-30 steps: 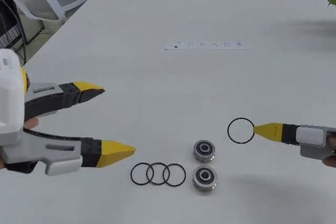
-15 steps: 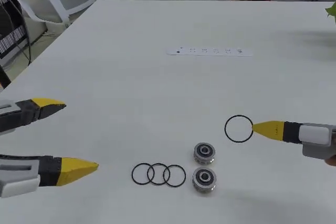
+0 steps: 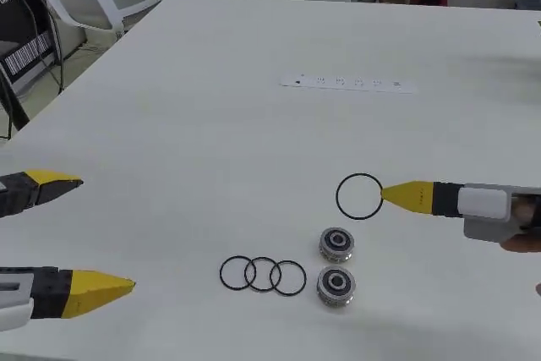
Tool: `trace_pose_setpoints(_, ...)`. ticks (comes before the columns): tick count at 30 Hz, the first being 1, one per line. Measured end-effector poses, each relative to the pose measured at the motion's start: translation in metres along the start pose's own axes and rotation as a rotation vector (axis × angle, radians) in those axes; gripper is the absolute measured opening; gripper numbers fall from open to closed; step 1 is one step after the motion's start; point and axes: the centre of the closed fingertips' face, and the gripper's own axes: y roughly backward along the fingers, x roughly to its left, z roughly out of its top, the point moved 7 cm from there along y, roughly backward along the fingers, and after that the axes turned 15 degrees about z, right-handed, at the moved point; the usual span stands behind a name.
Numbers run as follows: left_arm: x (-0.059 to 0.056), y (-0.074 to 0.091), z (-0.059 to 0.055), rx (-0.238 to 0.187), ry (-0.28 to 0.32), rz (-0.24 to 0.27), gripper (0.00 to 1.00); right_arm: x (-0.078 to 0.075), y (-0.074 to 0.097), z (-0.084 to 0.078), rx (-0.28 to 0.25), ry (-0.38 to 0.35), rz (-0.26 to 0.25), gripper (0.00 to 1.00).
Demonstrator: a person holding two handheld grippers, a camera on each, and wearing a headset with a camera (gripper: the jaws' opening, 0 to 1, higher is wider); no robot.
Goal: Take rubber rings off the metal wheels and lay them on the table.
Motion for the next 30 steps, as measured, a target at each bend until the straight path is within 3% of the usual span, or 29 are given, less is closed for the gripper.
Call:
trace_pose_setpoints(9,-0.002,0.000,-0.004,0.004,0.018,0.000,0.81,0.003,-0.029,-0.004,0.074,0.030,0.045,0.00)
trace_pose_setpoints(19,-0.010,-0.005,-0.010,0.018,0.032,-0.018,0.80,0.003,-0.061,-0.026,0.209,0.051,0.070,0.00)
trace_pose_setpoints(30,-0.013,-0.004,-0.010,0.018,0.042,-0.016,0.80,-0.002,-0.080,-0.048,0.323,0.063,0.078,0.00)
